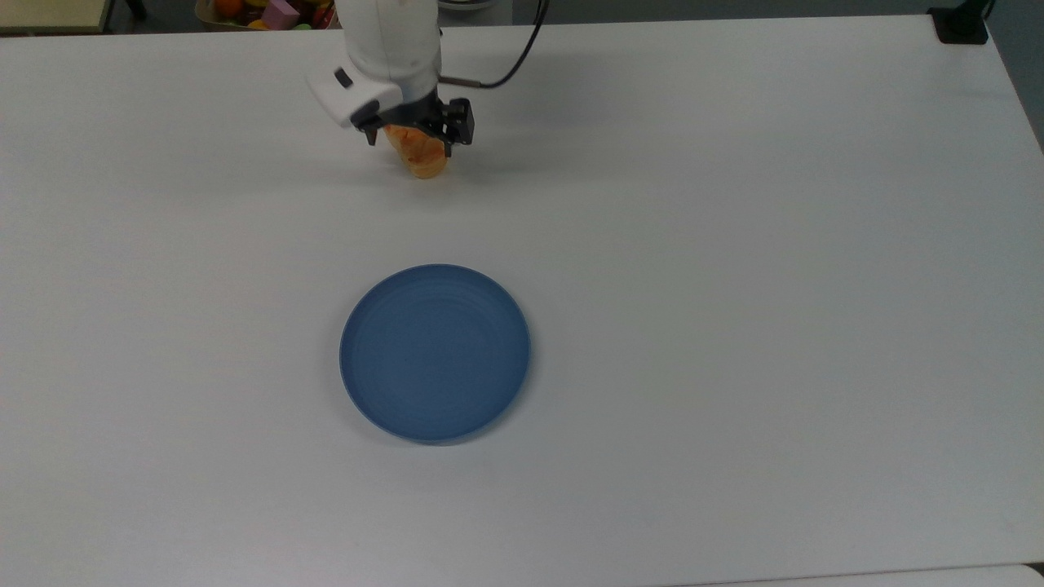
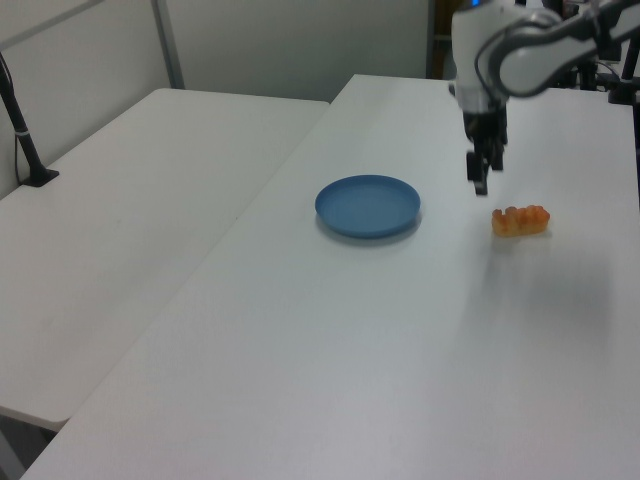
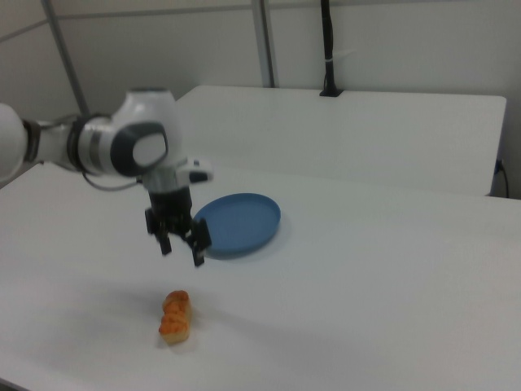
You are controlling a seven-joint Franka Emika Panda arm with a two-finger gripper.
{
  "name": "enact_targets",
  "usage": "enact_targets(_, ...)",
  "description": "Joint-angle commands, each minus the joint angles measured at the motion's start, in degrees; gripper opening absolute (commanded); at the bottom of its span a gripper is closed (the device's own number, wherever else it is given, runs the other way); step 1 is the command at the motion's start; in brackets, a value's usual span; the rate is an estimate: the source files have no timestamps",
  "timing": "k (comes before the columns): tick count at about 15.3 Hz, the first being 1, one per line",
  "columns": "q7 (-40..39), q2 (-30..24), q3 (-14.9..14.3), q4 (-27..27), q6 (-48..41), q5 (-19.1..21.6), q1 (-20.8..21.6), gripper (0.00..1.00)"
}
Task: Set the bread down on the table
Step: 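Open the gripper and raise it off the bread roll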
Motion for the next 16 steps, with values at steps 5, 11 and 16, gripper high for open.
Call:
enact_targets(5,-4.62,-0.90,-1.02,15.07,-9.16,0.97,-0.95,1.00)
enact_targets(11,-4.63,-0.99,-1.64,20.35,-13.36,2.11,-1.12,1.00)
enact_targets(16,-4.10,-1.08,-1.64,20.79,-13.81,2.11,-1.12,1.00)
